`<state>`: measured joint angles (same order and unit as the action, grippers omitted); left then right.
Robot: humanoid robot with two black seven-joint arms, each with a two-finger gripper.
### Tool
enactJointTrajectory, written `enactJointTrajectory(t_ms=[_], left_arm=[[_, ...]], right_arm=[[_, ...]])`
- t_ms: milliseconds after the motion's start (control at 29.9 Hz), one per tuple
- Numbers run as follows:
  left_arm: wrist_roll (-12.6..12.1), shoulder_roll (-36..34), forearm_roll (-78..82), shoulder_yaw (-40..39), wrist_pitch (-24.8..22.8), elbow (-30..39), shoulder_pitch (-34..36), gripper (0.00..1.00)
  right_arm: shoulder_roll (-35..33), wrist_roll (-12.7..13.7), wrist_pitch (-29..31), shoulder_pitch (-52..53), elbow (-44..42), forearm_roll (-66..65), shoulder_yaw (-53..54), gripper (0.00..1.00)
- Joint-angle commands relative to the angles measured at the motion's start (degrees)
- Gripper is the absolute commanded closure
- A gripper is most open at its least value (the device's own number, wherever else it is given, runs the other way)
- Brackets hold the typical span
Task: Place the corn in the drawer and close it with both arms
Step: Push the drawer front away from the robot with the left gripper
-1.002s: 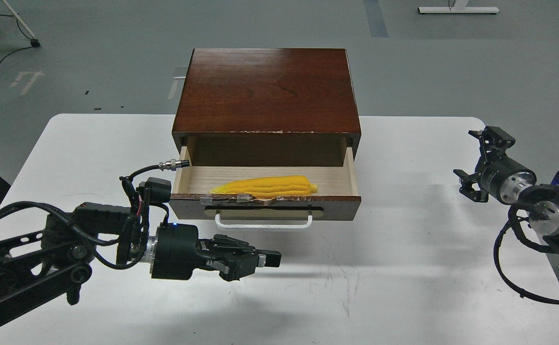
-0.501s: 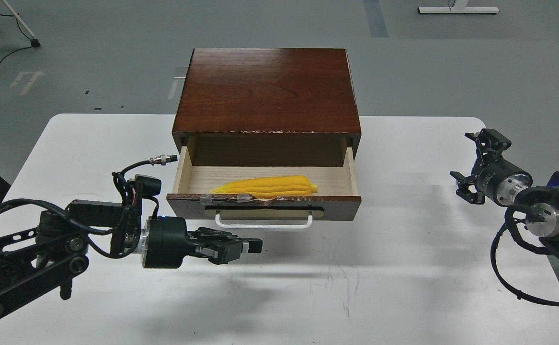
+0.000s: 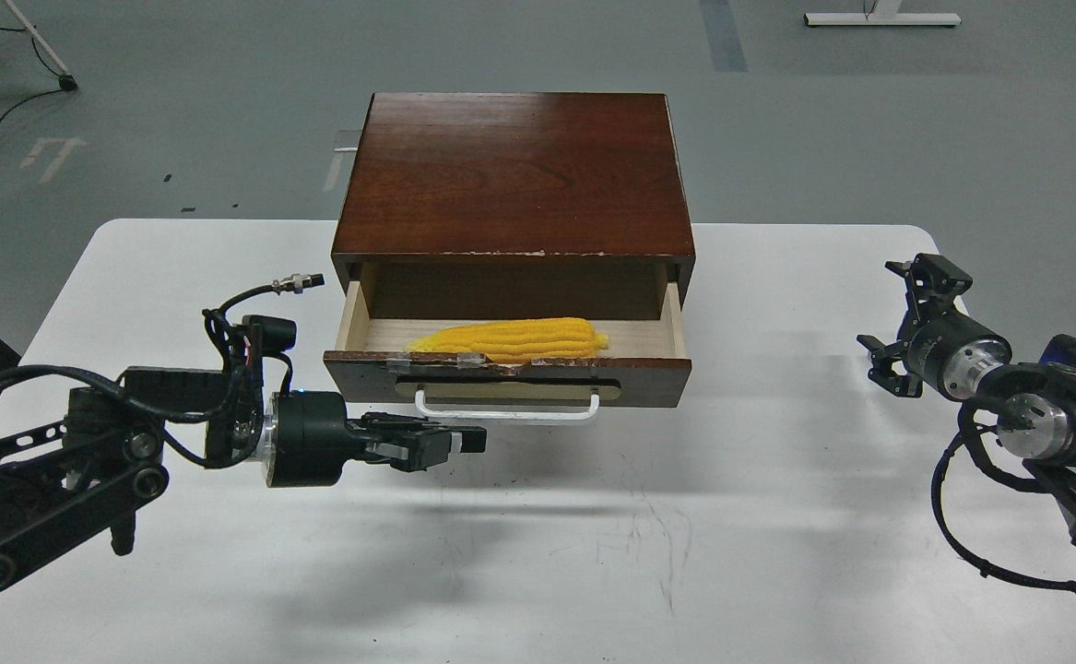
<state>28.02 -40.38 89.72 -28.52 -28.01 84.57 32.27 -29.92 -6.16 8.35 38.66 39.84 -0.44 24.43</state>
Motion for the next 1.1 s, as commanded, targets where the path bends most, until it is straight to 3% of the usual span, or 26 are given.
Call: enactJointTrajectory(t_ms=[0, 668, 1069], left_arm=[[0.0, 1.7, 0.0, -0.7, 0.0, -1.2, 0.0, 1.0], [0.0, 7.6, -0.8, -2.8, 0.0, -7.8, 4.6, 1.0], [0.0, -0.7, -8.5, -2.5, 0.0, -0.1, 5.1, 1.0]], right_arm=[[0.1, 0.0, 0.0, 0.0, 0.0, 0.0, 0.0, 0.0], [0.1, 0.0, 0.0, 0.0, -0.9, 0.1, 0.0, 0.0], [0.1, 0.0, 0.0, -0.2, -2.1, 0.0, 0.0, 0.0]])
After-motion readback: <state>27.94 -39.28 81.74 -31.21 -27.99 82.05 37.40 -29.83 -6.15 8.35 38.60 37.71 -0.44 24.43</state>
